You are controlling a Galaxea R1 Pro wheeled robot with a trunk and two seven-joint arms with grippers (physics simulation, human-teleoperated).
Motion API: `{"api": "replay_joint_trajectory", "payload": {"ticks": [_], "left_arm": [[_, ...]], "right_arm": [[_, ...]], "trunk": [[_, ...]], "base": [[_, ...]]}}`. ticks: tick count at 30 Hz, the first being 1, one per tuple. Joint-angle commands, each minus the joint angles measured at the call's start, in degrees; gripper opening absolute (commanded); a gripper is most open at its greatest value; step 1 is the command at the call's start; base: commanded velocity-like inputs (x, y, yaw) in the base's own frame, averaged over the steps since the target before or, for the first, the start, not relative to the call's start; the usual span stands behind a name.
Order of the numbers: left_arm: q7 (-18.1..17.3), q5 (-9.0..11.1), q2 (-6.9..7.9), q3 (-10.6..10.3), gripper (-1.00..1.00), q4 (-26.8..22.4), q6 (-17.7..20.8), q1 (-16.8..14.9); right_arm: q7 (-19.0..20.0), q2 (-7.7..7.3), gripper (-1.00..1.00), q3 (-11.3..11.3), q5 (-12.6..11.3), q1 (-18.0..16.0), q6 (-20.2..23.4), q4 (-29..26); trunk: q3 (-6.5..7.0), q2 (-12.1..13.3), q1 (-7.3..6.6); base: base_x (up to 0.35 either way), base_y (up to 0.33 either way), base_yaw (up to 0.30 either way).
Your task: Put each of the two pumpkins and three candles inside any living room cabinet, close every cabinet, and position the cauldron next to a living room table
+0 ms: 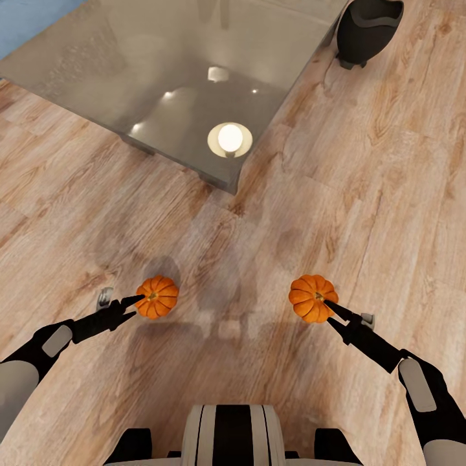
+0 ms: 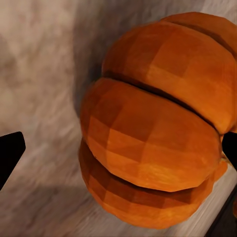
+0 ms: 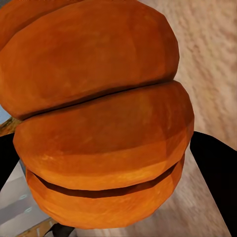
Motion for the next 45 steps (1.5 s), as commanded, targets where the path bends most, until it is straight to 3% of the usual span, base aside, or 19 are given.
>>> {"api": "replay_joint_trajectory", "payload": {"ticks": [1, 11, 45], "left_arm": [[0.03, -0.42, 0.02, -0.76, 1.00, 0.10, -0.10, 0.00], [-0.28, -0.45, 0.02, -0.99, 1.00, -3.51, 0.01, 0.06], [0.10, -0.50, -0.20, -1.02, 1.00, -3.88, -0.06, 0.06]], "right_arm": [[0.08, 0.01, -1.00, -0.08, -0.08, -0.03, 0.30, 0.01], [0.08, 0.01, -1.00, -0.08, -0.08, -0.03, 0.29, 0.01], [0.12, 0.01, -1.00, -0.08, -0.08, -0.03, 0.30, 0.01]], "trunk": [[-0.03, -0.01, 0.00], [-0.03, -0.01, 0.00], [-0.48, -0.04, 0.05]], "base": [[0.000, 0.000, 0.000], [-0.010, 0.000, 0.000], [-0.002, 0.000, 0.000]]}}
